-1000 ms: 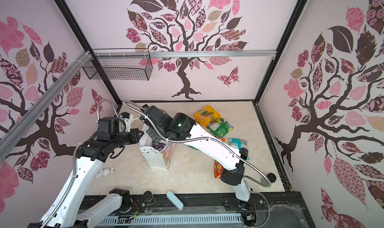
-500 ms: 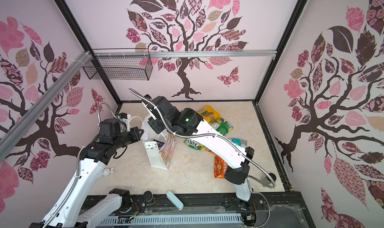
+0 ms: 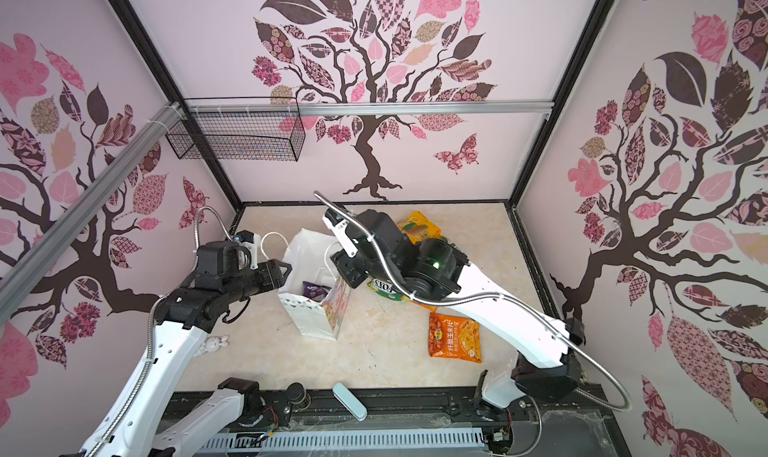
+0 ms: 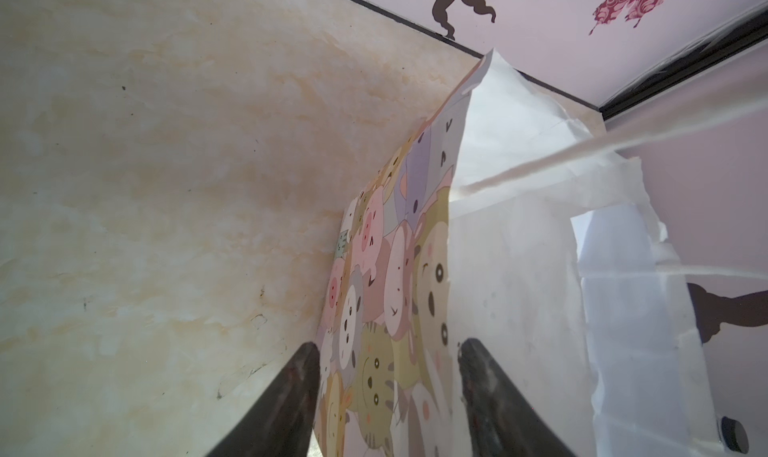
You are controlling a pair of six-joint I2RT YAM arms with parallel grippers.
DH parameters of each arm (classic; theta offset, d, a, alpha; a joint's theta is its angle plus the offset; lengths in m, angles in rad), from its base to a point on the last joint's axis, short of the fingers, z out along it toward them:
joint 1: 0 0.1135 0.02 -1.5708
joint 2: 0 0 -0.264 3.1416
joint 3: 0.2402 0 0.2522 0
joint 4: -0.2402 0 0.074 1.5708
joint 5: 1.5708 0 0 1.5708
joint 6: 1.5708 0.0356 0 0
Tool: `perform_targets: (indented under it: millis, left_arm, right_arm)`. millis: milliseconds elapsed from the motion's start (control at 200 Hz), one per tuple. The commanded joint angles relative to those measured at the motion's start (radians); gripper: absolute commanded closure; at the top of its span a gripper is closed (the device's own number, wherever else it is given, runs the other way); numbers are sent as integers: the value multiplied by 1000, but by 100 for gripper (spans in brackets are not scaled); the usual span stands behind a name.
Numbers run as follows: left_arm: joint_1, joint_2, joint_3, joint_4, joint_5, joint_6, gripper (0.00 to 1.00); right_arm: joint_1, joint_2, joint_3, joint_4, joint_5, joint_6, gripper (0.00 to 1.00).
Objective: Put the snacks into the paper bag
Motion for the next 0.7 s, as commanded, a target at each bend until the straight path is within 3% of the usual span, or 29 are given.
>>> perform_targets:
  millis: [0, 140, 290, 450, 695]
  left_arm:
    - [-2, -9, 65, -36, -19, 47, 34]
    - [-2, -10, 80, -23, -1, 59, 27]
    - [-2, -3, 88, 5, 34, 67, 27]
    - [-2, 11, 106, -23, 11, 93, 39]
    - [-1, -9, 77, -21, -1, 106, 54]
  right_arm:
    - [2, -122, -78, 49, 32, 49, 47]
    - [2, -209, -198, 81, 1, 92, 44]
    - [2, -236, -365, 133, -55, 111, 35]
    - [13, -233, -484, 285, -112, 148, 32]
    - [28, -143, -511, 414, -63, 149, 29]
